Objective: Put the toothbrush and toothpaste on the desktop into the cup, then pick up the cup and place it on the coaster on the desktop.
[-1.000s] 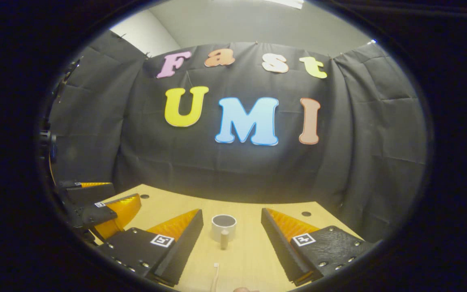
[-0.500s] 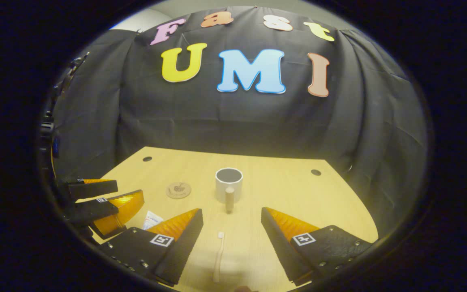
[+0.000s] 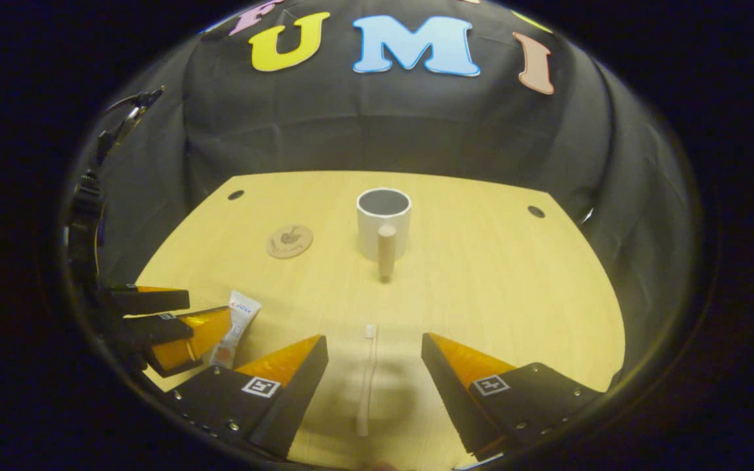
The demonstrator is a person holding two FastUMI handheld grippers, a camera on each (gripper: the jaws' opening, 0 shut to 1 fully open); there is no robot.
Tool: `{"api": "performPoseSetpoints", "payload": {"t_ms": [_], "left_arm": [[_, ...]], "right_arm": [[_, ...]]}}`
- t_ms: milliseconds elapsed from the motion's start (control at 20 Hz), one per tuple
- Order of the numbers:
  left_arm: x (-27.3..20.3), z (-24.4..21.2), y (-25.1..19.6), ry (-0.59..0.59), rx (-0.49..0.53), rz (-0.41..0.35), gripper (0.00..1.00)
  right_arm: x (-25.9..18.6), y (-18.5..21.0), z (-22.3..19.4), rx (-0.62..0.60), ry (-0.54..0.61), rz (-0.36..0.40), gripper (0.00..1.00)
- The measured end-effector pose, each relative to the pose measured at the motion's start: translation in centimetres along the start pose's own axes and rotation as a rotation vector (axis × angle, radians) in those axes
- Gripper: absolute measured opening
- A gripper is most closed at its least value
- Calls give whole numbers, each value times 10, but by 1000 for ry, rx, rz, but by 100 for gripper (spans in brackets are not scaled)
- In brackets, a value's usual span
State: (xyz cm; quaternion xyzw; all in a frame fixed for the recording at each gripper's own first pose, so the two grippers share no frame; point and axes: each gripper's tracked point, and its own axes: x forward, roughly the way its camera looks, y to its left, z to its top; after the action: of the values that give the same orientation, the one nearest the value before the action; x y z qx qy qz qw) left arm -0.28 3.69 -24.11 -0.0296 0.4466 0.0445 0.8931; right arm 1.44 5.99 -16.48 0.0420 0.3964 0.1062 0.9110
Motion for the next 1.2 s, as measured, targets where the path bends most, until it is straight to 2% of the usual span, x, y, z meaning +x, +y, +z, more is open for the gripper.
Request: {"api": "performPoseSetpoints", "payload": {"t_ms": [250, 300, 350, 500, 650, 700, 800, 900, 950, 1000, 1050, 1100, 1150, 1200], "left_arm": [[20, -31, 0, 168, -9, -14, 97], [24, -35, 2, 201, -13, -13, 100], [27, -40, 1, 225, -14, -18, 93], [33, -46, 0, 275, -5, -22, 100], [35, -53, 1, 318, 5, -32, 97], [37, -55, 1, 336, 10, -33, 97], [38, -59, 2, 355, 10, -37, 100], [39, -62, 3, 371, 11, -39, 97], [40, -64, 4, 380, 11, -38, 100], [40, -64, 6, 384, 12, -36, 96], [41, -65, 6, 388, 8, -37, 100], [41, -66, 7, 394, 6, -37, 84], [43, -68, 8, 402, 2, -37, 85], [43, -70, 8, 408, -2, -41, 92]], "right_arm": [[23, 6, -30, 5, 176, 15, 91], [25, 8, -38, 5, 215, 21, 91], [27, 10, -42, 7, 252, 29, 91], [34, 11, -57, 11, 351, 32, 92], [39, 14, -68, 4, 434, 42, 92], [40, 17, -73, 6, 457, 49, 86], [42, 18, -79, 1, 496, 53, 86], [44, 18, -82, 2, 520, 50, 83], [46, 20, -83, 8, 532, 53, 73], [47, 18, -82, 7, 535, 45, 74], [49, 16, -83, 5, 537, 39, 73], [50, 16, -83, 4, 547, 38, 71], [52, 13, -83, -1, 546, 19, 71], [52, 11, -84, 0, 553, 13, 64]]}}
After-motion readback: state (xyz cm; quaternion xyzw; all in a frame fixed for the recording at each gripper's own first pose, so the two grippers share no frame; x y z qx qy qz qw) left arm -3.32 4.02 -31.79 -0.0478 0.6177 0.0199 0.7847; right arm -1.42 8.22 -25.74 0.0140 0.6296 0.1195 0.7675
